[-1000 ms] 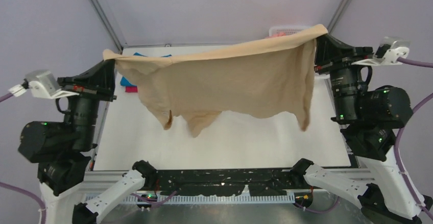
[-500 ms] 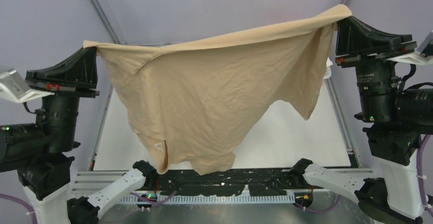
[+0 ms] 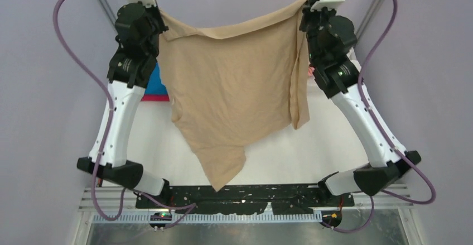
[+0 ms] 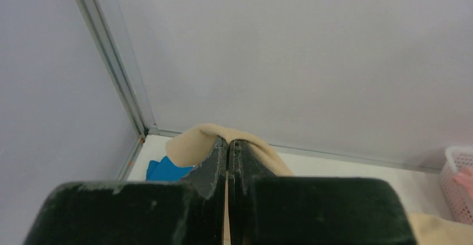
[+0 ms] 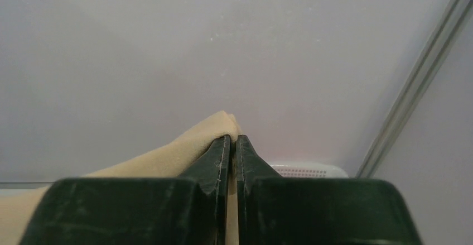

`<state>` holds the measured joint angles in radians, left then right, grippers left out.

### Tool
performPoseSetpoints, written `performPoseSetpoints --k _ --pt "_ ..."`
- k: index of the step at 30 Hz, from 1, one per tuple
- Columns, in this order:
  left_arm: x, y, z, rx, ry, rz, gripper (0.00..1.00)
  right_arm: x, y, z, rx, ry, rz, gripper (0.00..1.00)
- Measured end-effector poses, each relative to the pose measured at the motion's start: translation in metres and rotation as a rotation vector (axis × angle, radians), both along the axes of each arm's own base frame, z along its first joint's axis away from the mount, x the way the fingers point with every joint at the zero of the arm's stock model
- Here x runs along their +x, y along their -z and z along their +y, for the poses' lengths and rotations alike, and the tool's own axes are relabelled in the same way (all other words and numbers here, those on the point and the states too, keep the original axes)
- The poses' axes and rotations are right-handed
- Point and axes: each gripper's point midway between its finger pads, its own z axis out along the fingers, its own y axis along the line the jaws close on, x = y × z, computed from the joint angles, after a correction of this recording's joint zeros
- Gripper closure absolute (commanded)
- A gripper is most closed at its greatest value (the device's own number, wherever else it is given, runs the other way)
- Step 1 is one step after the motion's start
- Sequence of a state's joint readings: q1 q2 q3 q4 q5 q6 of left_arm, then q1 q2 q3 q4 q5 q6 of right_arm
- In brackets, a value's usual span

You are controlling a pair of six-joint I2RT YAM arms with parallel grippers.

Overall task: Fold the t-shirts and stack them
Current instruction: Flatten out the tshirt

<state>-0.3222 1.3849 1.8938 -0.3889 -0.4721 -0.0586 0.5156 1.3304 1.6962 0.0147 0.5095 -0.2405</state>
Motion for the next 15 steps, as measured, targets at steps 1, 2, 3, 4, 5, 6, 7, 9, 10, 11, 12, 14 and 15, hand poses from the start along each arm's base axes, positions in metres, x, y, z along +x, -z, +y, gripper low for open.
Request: performPoseSetpoints --k 1,2,3,4,5,6,7,9,10,11,12,14,15 --pt "0.014 0.008 -0.002 0.006 0.001 0.031 1.00 0.017 0.012 0.001 -0.012 0.002 0.027 0.94" --pt "0.026 0.011 -0.004 0.009 0.002 0.052 1.00 0.035 0.021 0.002 -0.020 0.001 0.048 0.94" --pt "0.036 0.008 -0.007 0.010 0.007 0.056 1.00 0.052 0.028 0.004 -0.025 -0.001 0.069 0.94" --pt "0.041 0.003 -0.009 0.010 0.010 0.054 1.00 0.066 0.030 0.006 -0.026 -0.007 0.077 0.94" --pt "0.046 -0.008 -0.012 0.005 0.018 0.035 1.00 0.076 0.030 0.008 -0.025 -0.014 0.080 0.94" --pt "0.048 -0.022 -0.013 -0.001 0.024 0.008 1.00 0.086 0.028 0.010 -0.021 -0.020 0.080 0.94" --pt "0.046 -0.036 -0.014 -0.009 0.031 -0.028 1.00 0.093 0.024 0.012 -0.015 -0.028 0.072 0.94" --pt "0.033 -0.061 -0.013 -0.022 0.046 -0.090 1.00 0.094 0.011 0.014 0.003 -0.044 0.045 0.94" --pt "0.022 -0.073 -0.010 -0.028 0.050 -0.121 1.00 0.091 0.002 0.014 0.013 -0.055 0.026 0.94" --pt "0.010 -0.083 -0.007 -0.032 0.053 -0.149 1.00 0.086 -0.008 0.014 0.023 -0.063 0.002 0.94" --pt "0.000 -0.090 -0.004 -0.036 0.053 -0.171 1.00 0.080 -0.018 0.013 0.033 -0.074 -0.023 0.94" --pt "-0.025 -0.099 0.004 -0.039 0.056 -0.212 1.00 0.062 -0.034 0.011 0.048 -0.097 -0.065 0.94" --pt "-0.035 -0.099 0.007 -0.039 0.058 -0.226 1.00 0.055 -0.039 0.009 0.053 -0.102 -0.081 0.94"
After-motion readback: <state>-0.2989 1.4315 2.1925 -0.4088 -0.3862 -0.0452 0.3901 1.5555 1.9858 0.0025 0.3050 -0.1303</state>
